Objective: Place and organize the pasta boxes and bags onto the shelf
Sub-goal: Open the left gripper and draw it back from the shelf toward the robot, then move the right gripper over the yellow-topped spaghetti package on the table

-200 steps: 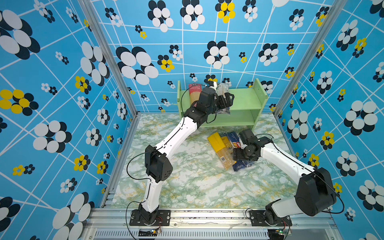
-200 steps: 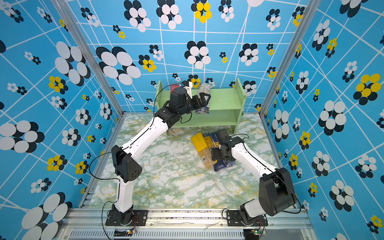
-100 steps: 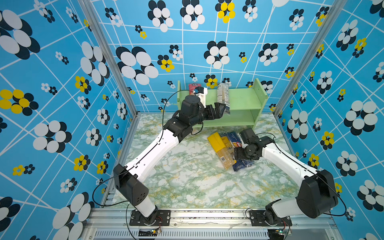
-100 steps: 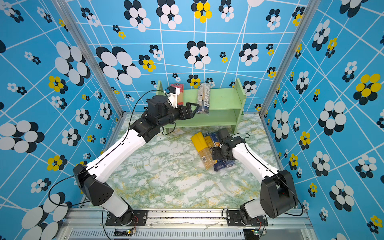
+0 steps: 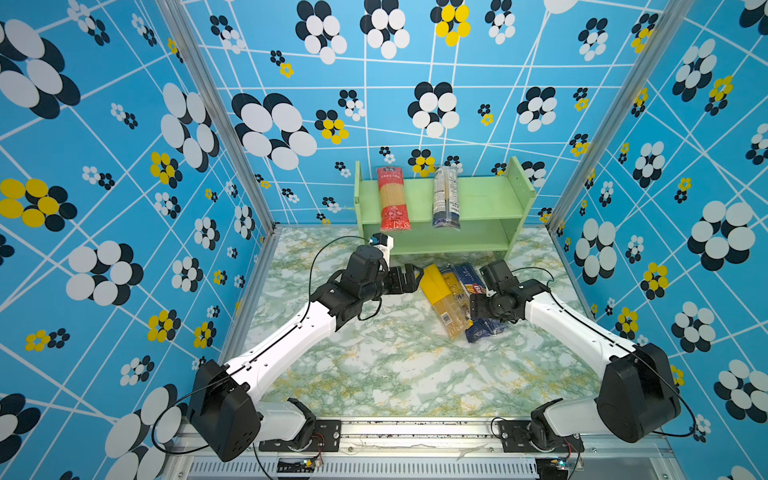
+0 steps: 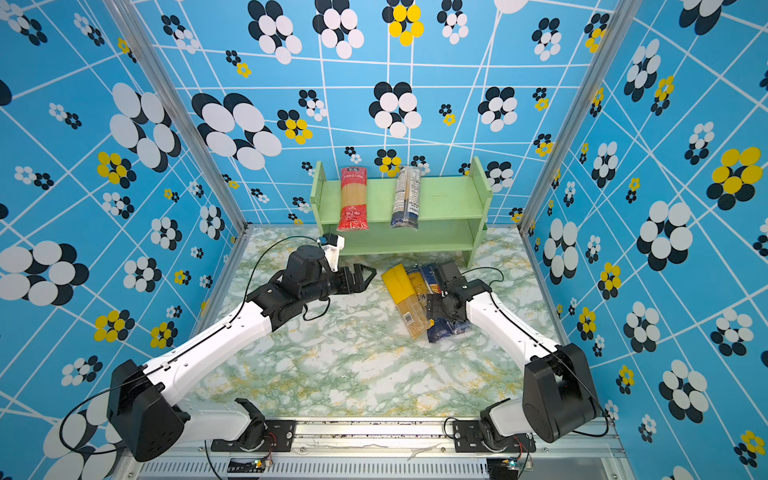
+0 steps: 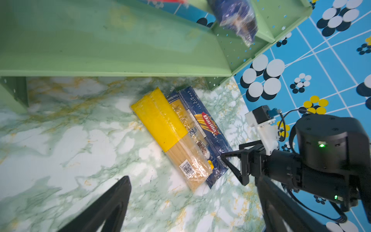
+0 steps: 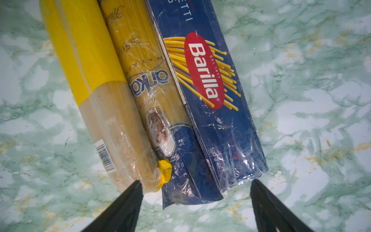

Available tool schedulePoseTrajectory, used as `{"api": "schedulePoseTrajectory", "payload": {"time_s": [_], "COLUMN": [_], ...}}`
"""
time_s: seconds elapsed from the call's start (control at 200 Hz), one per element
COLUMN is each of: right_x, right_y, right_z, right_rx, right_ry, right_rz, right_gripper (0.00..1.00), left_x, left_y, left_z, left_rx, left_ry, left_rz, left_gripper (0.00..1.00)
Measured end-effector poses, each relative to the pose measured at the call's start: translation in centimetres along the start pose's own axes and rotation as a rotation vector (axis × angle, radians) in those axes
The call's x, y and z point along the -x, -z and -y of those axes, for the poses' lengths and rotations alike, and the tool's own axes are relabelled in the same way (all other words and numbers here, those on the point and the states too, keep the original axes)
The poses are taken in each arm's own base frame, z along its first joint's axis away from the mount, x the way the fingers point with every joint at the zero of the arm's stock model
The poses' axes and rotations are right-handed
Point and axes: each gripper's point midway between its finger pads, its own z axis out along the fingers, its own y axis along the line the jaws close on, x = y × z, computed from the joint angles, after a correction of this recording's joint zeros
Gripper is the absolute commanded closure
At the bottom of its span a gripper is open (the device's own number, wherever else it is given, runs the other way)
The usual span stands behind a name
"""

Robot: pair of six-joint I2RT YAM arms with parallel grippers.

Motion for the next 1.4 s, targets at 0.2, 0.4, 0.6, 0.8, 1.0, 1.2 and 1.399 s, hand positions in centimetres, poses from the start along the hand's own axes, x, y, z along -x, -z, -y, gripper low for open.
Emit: {"api": "schedulePoseTrajectory", "payload": {"time_s": [0.2,0.4,0.6,0.8,1.0,1.2,1.399], "right_x": [0.5,0.8,0.5,0.5,0.9,1.3,1.8], "right_y": [-0.1,-0.4,-1.3,-2.1,-3.0,-3.9,-4.3], "right_z": [0.1,0.2,0.3,0.0,-0.5,-1.1,-2.0], "right_rx": [-0.012,-0.022,-0.042,-0.063,-0.09,-0.117,-0.15], "right_ry": [-0.003,-0.003,0.004,0.017,0.039,0.06,0.089], "right_rz": [0.027,0.037,0.015,0.002,-0.002,-0.002,0.01], "right_gripper": [0.13,0.13,0.13,0.13,0.13,0.13,0.13], "left_x": [-3.0,-4.4,-5.2,-7.8,-9.2,-9.9,-10.8], "left_y": [-0.7,-1.0,-1.6,-2.1,-2.4,-2.3,-2.1], "left_z": [-3.2,-4.3,-5.0,-6.6,-7.9,-9.0,-10.4], "left_rx": [0.063,0.078,0.084,0.099,0.117,0.137,0.165], "left_ry": [0.025,0.046,0.048,0.052,0.062,0.066,0.077], "left_rz": [-0.062,-0.085,-0.099,-0.15,-0.176,-0.191,-0.205], "left_gripper": [0.01,0.01,0.01,0.01,0.01,0.01,0.01]}}
